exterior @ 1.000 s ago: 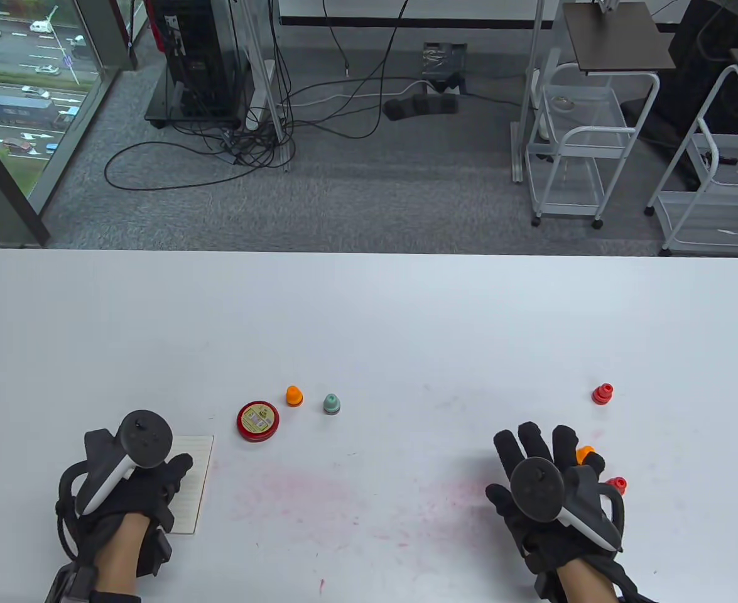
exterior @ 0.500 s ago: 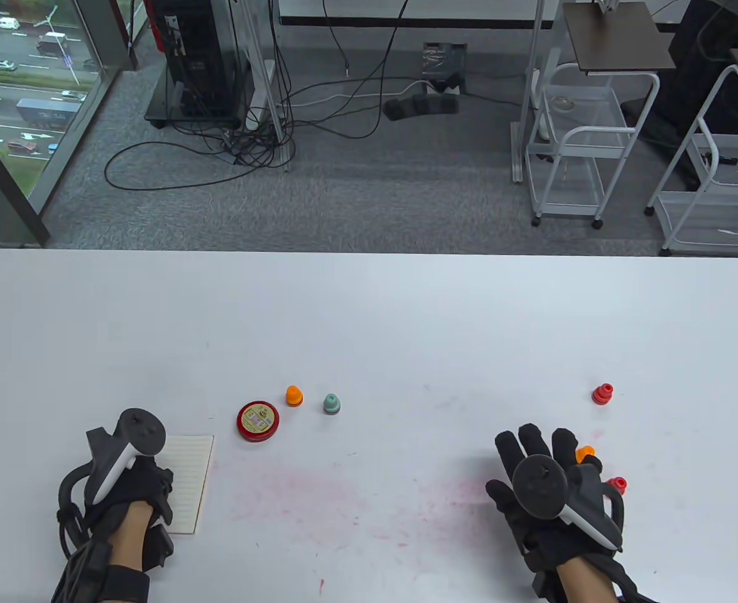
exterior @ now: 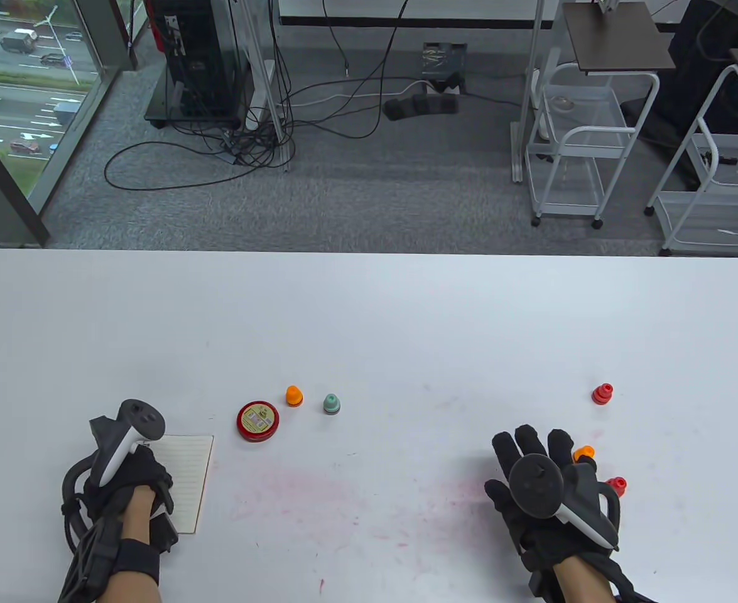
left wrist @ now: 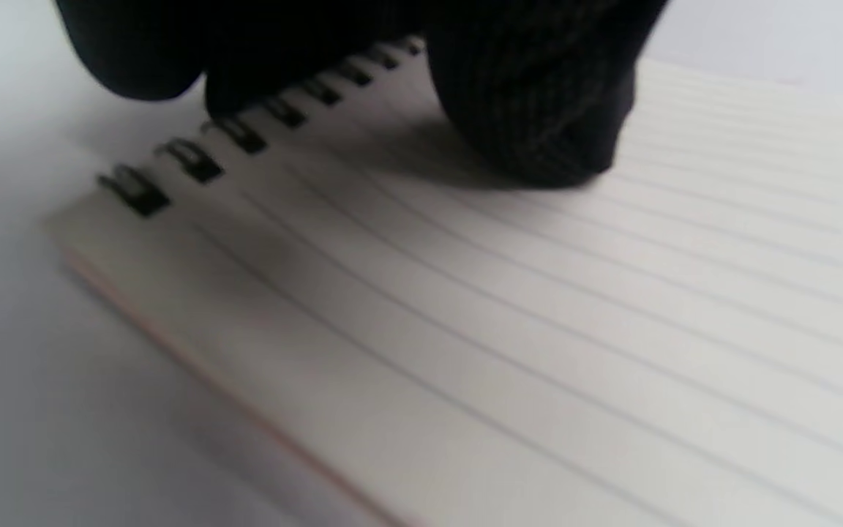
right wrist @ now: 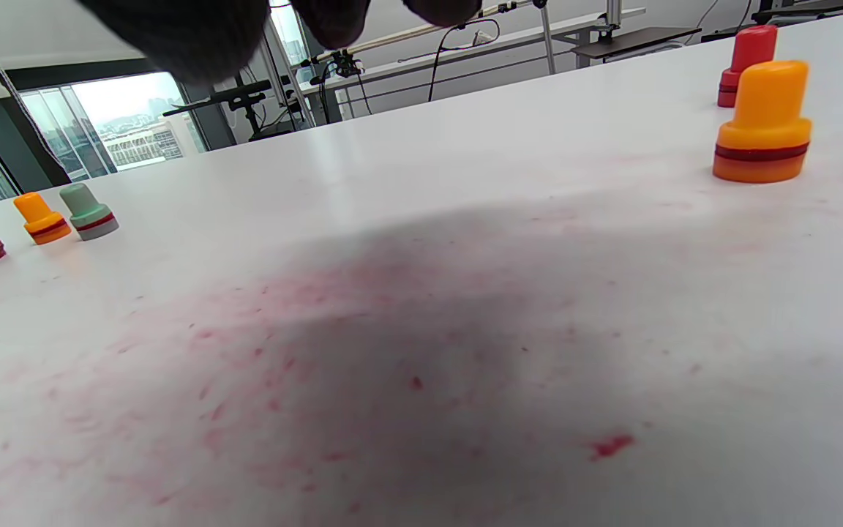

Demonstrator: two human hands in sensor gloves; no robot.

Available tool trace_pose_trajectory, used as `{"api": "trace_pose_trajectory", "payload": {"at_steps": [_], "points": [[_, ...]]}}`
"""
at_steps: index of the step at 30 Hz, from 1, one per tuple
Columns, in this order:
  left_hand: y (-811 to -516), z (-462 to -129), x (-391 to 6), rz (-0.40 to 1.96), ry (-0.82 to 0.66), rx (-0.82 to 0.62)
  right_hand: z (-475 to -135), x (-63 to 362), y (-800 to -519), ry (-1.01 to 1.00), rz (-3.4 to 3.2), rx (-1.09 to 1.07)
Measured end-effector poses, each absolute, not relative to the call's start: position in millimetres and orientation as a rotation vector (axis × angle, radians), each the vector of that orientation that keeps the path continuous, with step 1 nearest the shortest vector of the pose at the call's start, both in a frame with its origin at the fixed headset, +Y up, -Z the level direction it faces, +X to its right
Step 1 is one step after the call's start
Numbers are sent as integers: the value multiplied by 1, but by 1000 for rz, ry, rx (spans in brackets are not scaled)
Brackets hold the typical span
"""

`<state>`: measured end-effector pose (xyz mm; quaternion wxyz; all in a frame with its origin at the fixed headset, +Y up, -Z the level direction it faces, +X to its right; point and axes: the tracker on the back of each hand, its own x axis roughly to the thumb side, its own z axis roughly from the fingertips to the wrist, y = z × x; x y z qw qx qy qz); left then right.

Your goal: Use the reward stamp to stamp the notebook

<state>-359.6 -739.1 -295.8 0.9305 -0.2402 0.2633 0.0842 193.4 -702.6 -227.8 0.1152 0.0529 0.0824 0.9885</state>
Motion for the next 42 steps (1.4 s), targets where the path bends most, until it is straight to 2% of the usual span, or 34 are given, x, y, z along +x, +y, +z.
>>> {"api": "trace_pose_trajectory", "payload": {"at_steps": [4,6,11,14,17,18,19,22,26,29,32,37,42], "points": [[-739,-286,-367,322,560,-372,-228,189,-704,229,2923,179],[-738,-284,-364,305,548,-329,-228,187,-705,225,2921,194],[-729,-277,-364,289,524,-275,-225,187,-700,54,2869,273],[-716,-267,-370,401,485,-245,-222,187,-694,-14,2851,293],[-699,-256,-368,477,355,-175,-220,186,-690,-93,2838,318],[-692,-251,-364,493,231,-114,-219,185,-689,-147,2827,347],[-686,-247,-360,502,186,-101,-219,184,-688,-167,2814,373],[-670,-230,-344,494,105,4,-217,180,-686,-200,2775,444],[-654,-219,-319,611,4,48,-214,176,-686,-201,2793,478],[-650,-219,-297,754,-28,11,-212,177,-685,-211,2792,478],[-649,-224,-270,774,-63,3,-210,179,-683,-254,2746,495],[-659,-240,-227,908,-128,-96,-207,181,-680,-283,2737,495],[-672,-251,-180,946,-179,-184,-207,181,-680,-289,2732,500]]}}
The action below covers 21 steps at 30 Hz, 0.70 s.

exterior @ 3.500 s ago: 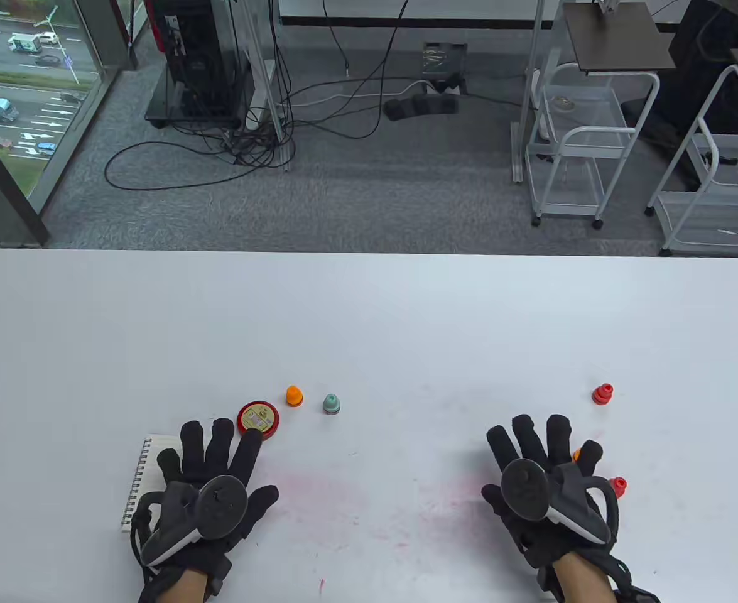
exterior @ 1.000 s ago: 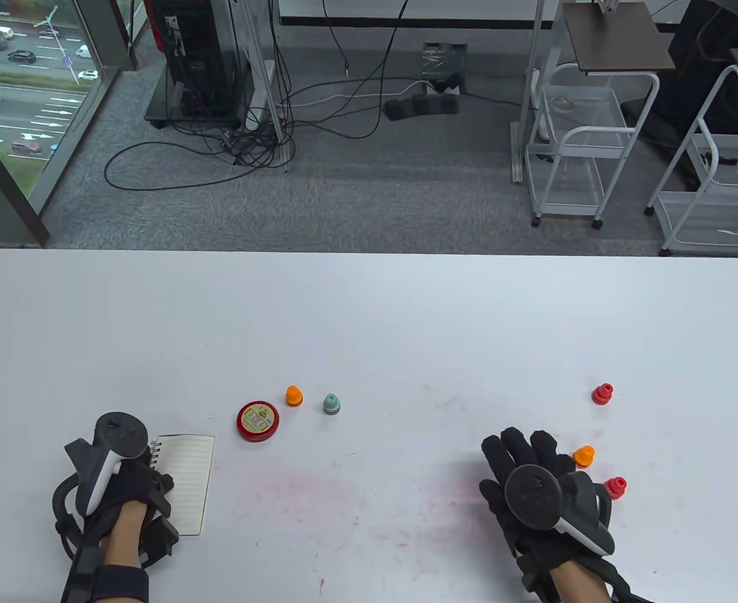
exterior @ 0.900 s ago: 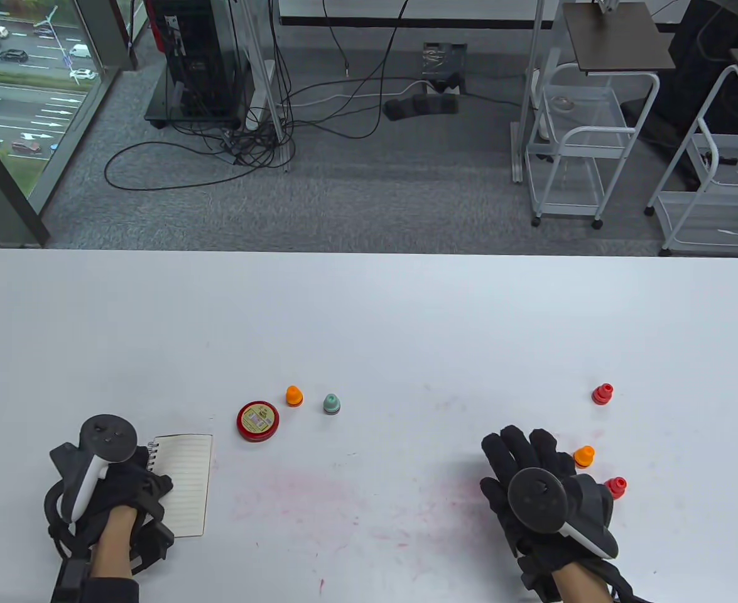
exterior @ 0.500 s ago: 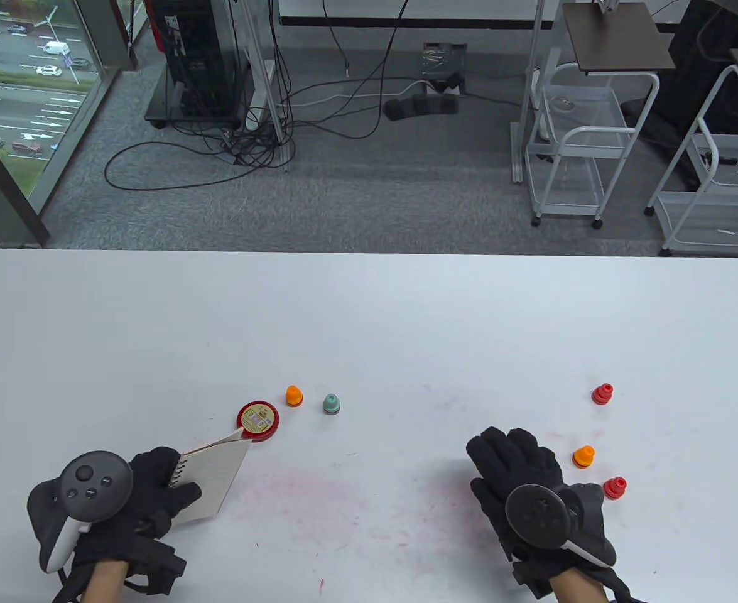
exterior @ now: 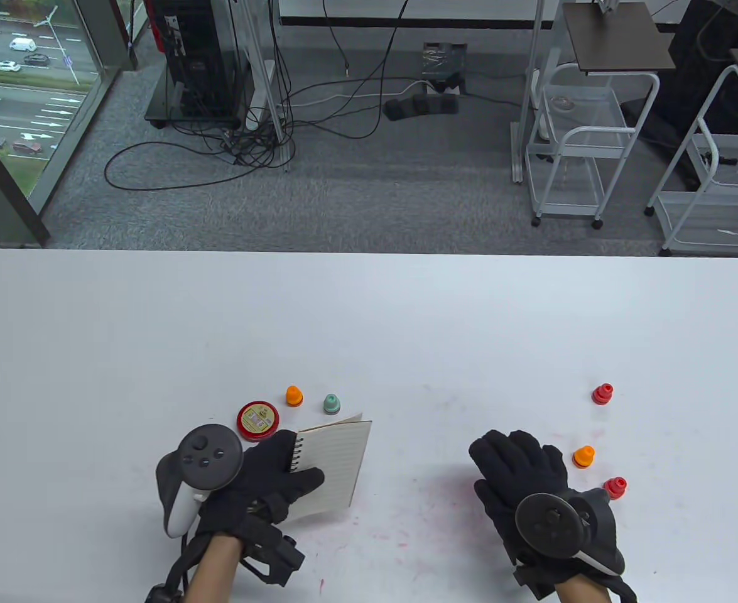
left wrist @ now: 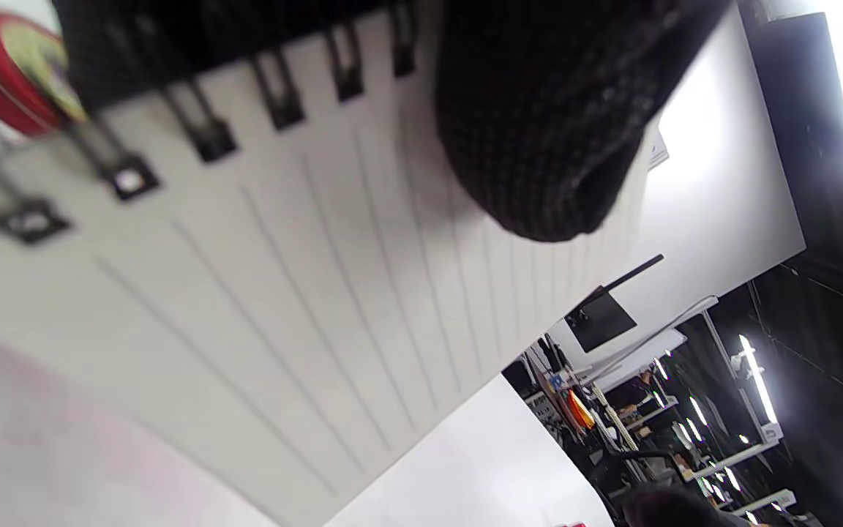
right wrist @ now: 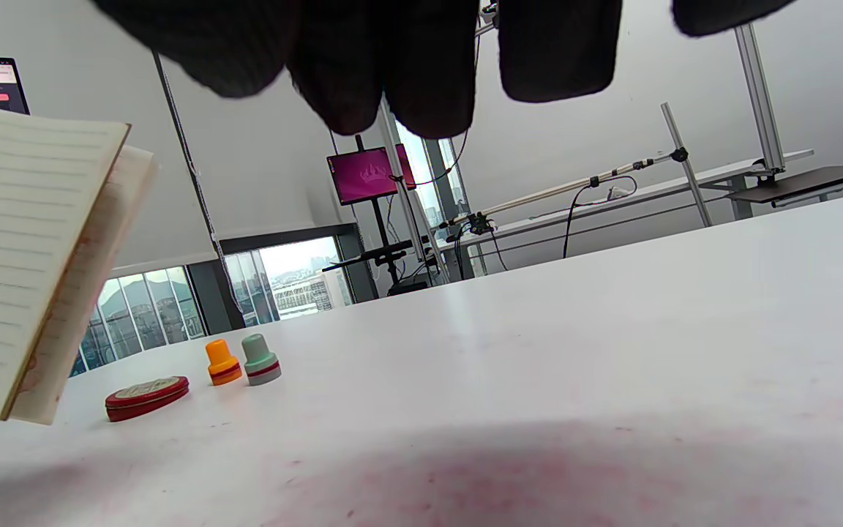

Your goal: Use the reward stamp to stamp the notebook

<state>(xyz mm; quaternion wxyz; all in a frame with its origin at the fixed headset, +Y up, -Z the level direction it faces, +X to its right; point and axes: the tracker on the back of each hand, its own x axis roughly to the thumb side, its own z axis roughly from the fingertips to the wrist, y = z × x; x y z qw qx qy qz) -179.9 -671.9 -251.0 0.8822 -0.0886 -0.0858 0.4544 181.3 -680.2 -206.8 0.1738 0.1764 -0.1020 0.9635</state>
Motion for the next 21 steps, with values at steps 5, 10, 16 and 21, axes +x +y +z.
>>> {"api": "trace_pose_trajectory", "payload": {"at_steps": [5,10,16,21], "points": [[-687,-256,-136,980,-228,-305,-207,182,-681,-278,2733,494],[-705,-256,-113,926,-128,-380,-207,183,-680,-267,2742,465],[-735,-261,-111,743,32,-373,-208,184,-679,-255,2737,447],[-745,-264,-102,454,50,-292,-208,182,-678,-264,2740,445]]}}
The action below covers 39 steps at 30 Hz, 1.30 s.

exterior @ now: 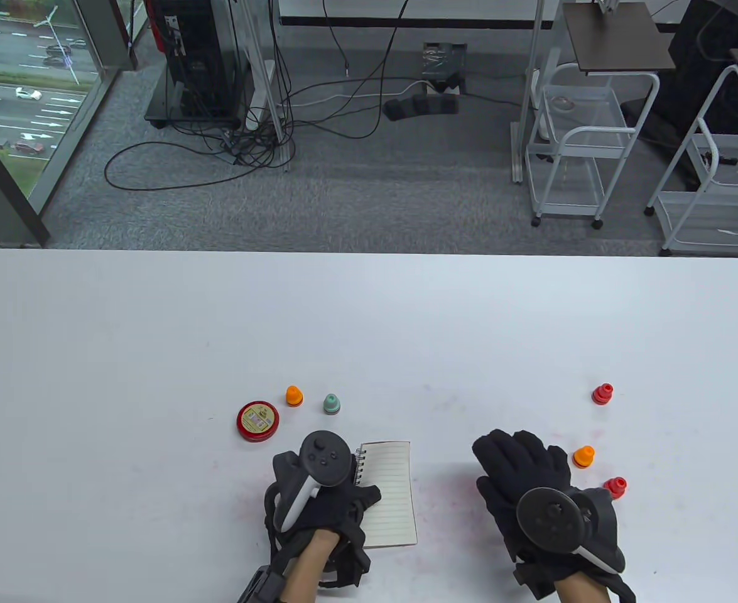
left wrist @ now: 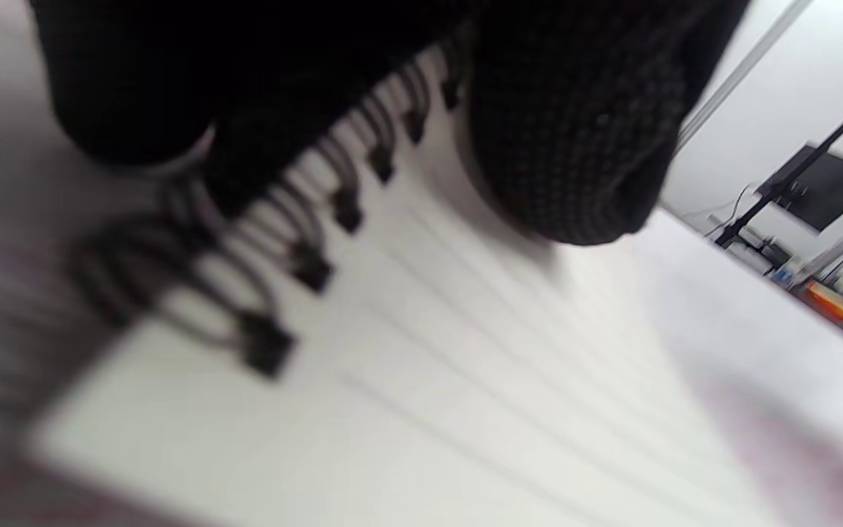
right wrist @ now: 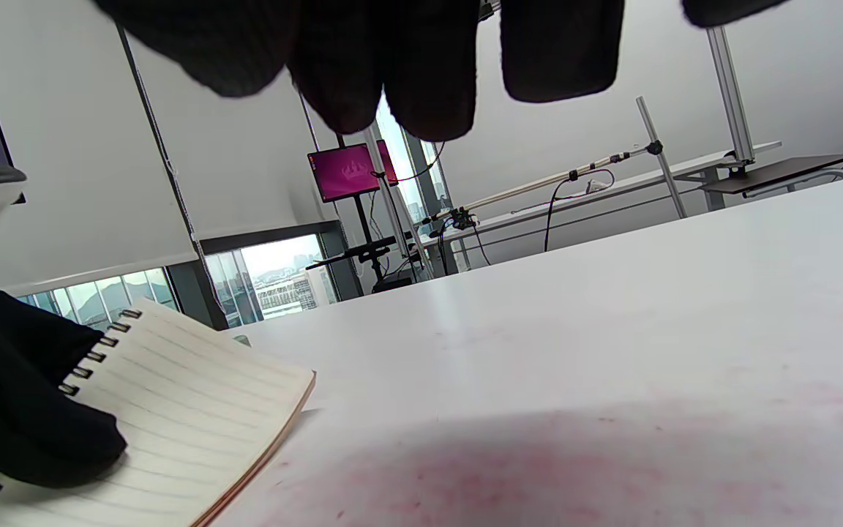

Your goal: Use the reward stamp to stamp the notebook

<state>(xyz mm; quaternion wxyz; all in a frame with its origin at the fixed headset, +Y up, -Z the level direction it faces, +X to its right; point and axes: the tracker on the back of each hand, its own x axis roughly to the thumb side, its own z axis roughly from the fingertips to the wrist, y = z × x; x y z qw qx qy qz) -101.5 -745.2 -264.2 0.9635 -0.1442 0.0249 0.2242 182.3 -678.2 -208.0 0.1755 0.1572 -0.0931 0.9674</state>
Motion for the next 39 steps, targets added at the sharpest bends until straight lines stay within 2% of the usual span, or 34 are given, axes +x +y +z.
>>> {"api": "trace_pose_trajectory", "payload": {"at_steps": [4,19,39], "points": [[-748,-266,-93,373,50,-292,-208,182,-678,-268,2742,450],[-753,-269,-71,134,27,-445,-206,179,-682,-232,2758,475],[-750,-264,-68,91,-21,-374,-206,178,-684,-198,2773,442]]}}
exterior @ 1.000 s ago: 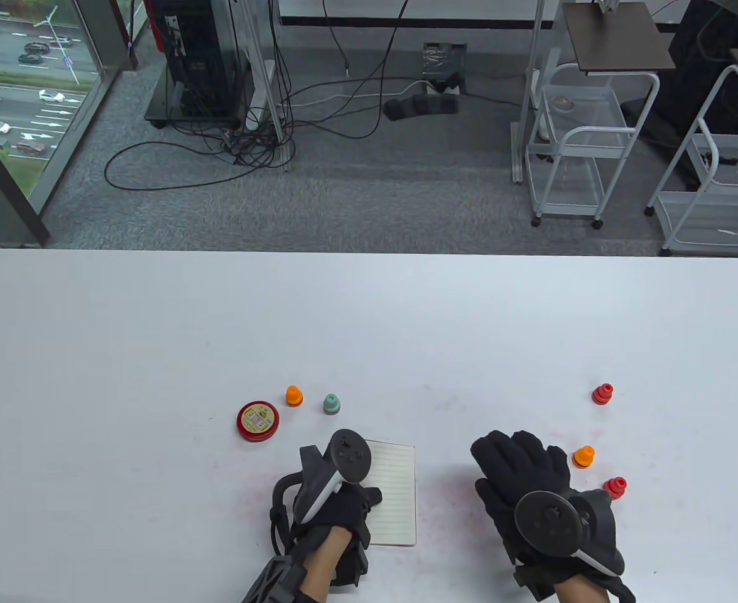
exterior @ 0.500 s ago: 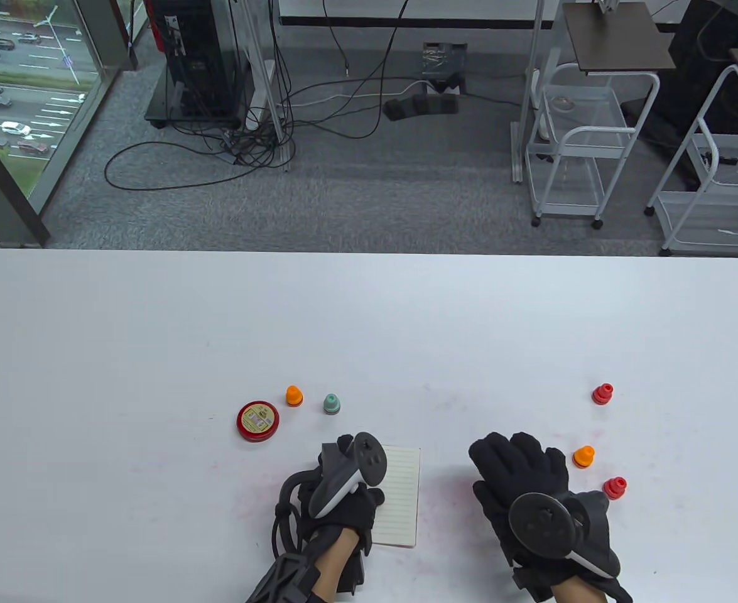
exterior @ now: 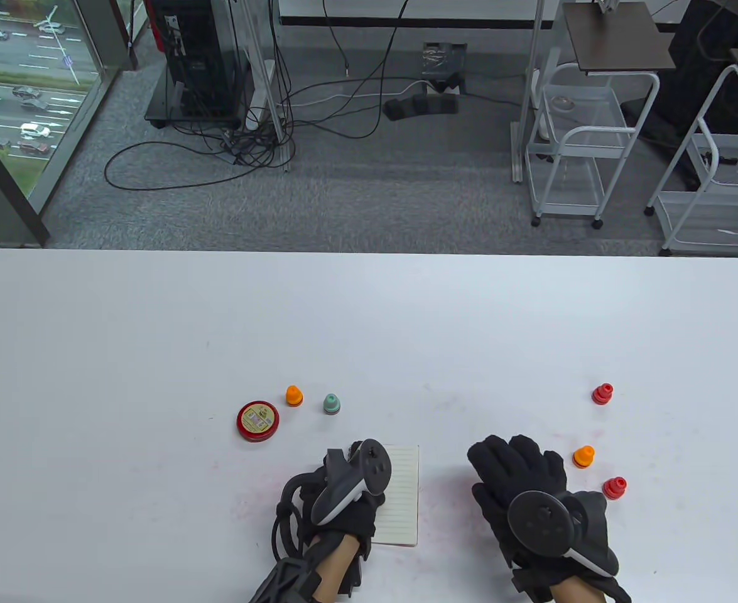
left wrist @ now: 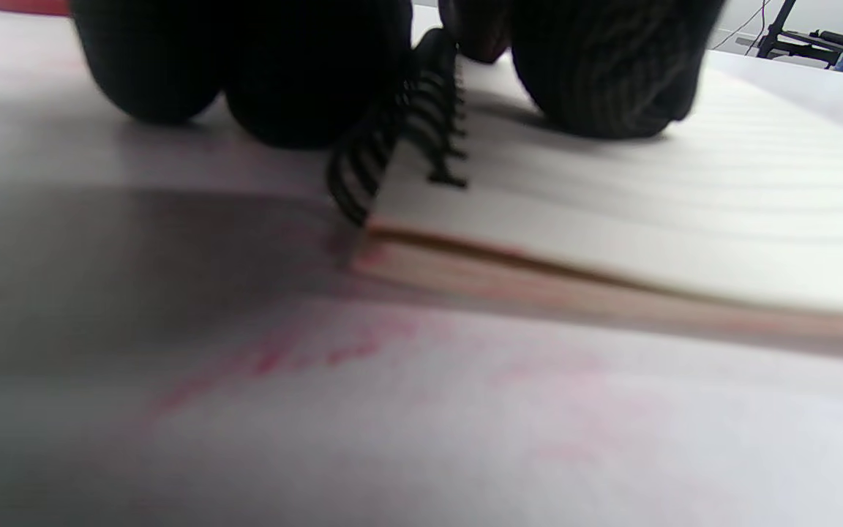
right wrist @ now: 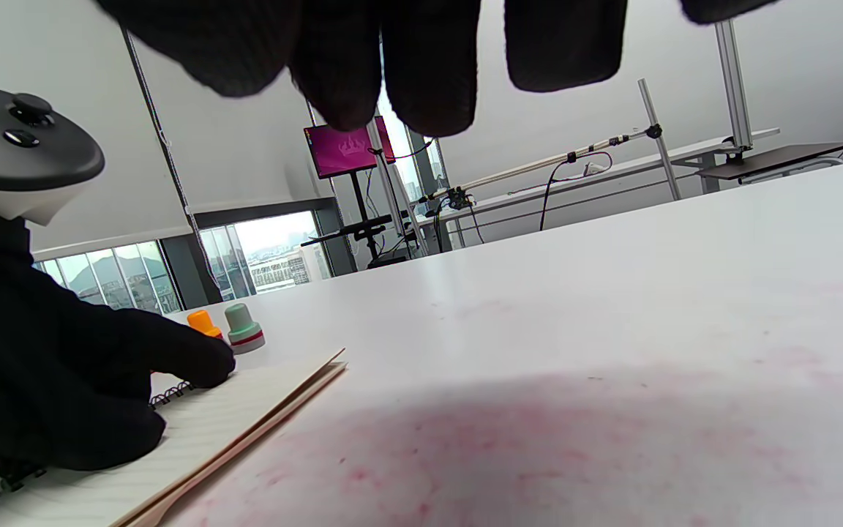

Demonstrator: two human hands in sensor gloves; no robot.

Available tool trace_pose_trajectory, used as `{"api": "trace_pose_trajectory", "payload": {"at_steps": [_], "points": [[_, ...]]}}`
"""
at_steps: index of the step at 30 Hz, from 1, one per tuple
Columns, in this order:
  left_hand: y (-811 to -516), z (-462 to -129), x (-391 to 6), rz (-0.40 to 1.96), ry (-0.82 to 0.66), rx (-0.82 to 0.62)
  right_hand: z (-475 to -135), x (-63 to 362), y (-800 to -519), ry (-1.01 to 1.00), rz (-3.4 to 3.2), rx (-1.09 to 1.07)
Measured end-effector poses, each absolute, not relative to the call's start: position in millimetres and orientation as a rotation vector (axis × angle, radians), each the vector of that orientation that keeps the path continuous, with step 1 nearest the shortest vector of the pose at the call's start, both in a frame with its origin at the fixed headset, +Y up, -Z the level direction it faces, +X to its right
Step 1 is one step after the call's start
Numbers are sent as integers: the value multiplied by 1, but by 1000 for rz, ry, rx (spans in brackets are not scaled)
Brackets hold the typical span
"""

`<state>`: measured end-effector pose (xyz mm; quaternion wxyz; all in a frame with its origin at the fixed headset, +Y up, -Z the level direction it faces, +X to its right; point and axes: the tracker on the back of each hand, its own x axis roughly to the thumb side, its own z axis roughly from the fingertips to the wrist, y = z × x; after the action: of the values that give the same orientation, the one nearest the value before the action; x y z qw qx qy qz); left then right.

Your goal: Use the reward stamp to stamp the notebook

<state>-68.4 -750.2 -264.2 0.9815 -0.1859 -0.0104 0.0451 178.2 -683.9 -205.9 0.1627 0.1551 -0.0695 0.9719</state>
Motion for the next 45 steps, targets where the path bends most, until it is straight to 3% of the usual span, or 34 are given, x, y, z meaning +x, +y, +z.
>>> {"api": "trace_pose_trajectory", "payload": {"at_steps": [14,20,26,35,45], "points": [[-748,-263,-76,100,-46,-375,-206,180,-683,-186,2771,423],[-713,-257,-113,182,-39,-138,-206,182,-682,-193,2760,413],[-683,-268,-166,133,-45,-48,-206,182,-682,-195,2764,416],[-673,-305,-216,81,-58,-175,-207,187,-679,-215,2765,382],[-706,-343,-225,90,-72,-350,-210,192,-678,-217,2763,351]]}}
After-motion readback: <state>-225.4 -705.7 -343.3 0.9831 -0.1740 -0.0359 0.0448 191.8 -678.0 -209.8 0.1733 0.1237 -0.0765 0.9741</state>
